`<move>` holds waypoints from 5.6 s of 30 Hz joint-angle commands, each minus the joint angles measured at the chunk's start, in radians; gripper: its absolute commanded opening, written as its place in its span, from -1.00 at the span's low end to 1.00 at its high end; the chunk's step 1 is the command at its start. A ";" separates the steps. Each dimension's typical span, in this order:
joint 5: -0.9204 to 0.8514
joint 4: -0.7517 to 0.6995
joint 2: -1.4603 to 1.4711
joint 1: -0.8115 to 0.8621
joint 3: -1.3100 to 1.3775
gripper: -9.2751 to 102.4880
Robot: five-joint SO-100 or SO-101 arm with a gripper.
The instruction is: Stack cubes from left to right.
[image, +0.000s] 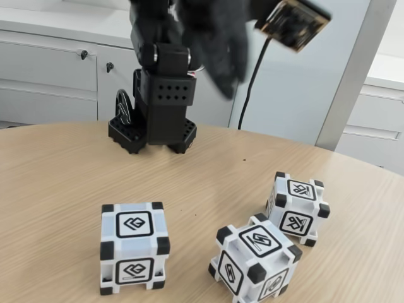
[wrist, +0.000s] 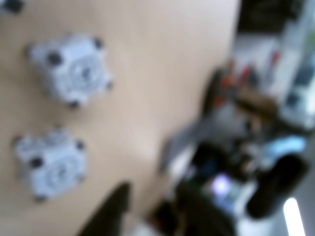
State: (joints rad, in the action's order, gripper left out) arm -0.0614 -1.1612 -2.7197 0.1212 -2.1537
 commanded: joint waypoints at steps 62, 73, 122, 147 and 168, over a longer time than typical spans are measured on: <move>-0.351 -0.230 0.997 -0.314 0.407 -0.20; -0.554 -0.216 1.012 -0.314 0.407 -0.17; -0.506 -0.041 1.358 -0.456 0.416 -0.31; -0.190 -0.166 1.190 -0.434 0.423 -0.62; -0.241 -0.382 0.830 -0.031 0.423 -0.62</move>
State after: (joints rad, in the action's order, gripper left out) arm -0.2700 -1.5309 -1.8484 0.0184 -1.7549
